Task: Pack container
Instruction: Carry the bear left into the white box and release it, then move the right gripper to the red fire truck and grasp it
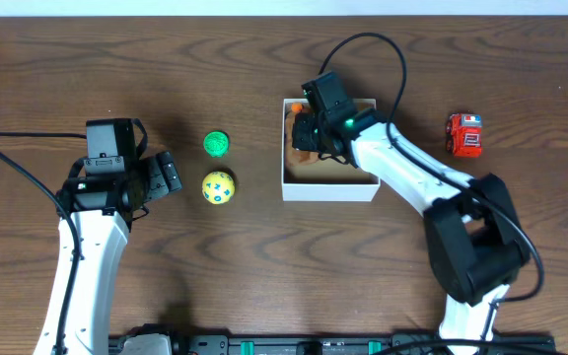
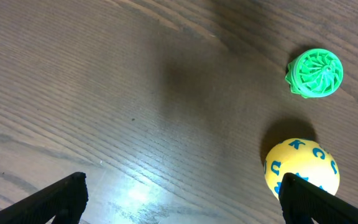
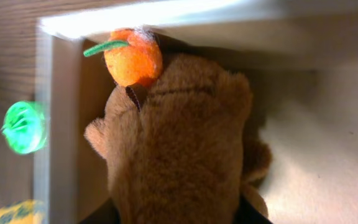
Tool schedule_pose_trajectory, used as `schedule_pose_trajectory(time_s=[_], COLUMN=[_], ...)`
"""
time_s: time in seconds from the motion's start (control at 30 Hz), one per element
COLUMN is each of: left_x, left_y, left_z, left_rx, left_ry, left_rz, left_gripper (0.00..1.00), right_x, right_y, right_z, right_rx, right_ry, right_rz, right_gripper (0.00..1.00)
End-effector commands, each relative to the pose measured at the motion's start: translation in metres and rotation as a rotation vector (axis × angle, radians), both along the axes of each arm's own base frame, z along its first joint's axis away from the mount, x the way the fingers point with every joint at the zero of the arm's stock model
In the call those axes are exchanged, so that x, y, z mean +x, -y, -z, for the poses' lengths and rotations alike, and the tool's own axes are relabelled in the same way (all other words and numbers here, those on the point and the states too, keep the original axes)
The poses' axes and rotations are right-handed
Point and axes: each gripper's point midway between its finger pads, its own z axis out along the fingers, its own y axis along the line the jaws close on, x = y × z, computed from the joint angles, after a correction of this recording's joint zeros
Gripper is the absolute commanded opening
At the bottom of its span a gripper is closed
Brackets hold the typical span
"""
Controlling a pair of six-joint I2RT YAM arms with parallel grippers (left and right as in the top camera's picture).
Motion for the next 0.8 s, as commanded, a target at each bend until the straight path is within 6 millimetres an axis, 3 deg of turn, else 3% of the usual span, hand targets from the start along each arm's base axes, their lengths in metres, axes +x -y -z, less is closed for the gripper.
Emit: schedule_pose_trajectory(time_s=[0.0, 0.2, 0.33, 0.43, 0.6, 0.67, 0.77], left_x=[0.004, 0.004, 0.004, 0.004, 0.004, 0.004, 0.004], left_y=[-0.002, -0.002, -0.002, -0.002, -0.002, -0.002, -0.002], left_z=[-0.005, -0.005, -0.005, -0.005, -0.005, -0.005, -0.005], left_rx=[0.006, 0.006, 0.006, 0.006, 0.006, 0.006, 0.006], left_ry=[0.01, 0.01, 0.01, 0.01, 0.01, 0.01, 0.01], left_rz=[0.011, 0.011, 0.011, 0.011, 0.011, 0.011, 0.011], left_gripper=[0.98, 0.98, 0.98, 0.98, 0.98, 0.98, 0.98], right_x=[0.006, 0.012, 0.013, 0.01, 0.004, 0.004, 0.0], right_y=[-0.001, -0.002, 0.006, 0.026, 0.089, 0.129, 0.209], right_z=[0.007, -0.015, -0.048, -0.082, -0.136, -0.15, -0.152], right_rx=[0.008, 0.009, 0.009, 0.004, -0.003, -0.044, -0.179], right_ry=[0.005, 0.079, 0.14, 0.181, 0.222, 0.23, 0.208], right_rz=[0.033, -0.021, -0.049, -0.045, 0.077, 0.171, 0.369], right_gripper=[0.4, 0.62, 0.74, 0.75, 0.76, 0.75, 0.73])
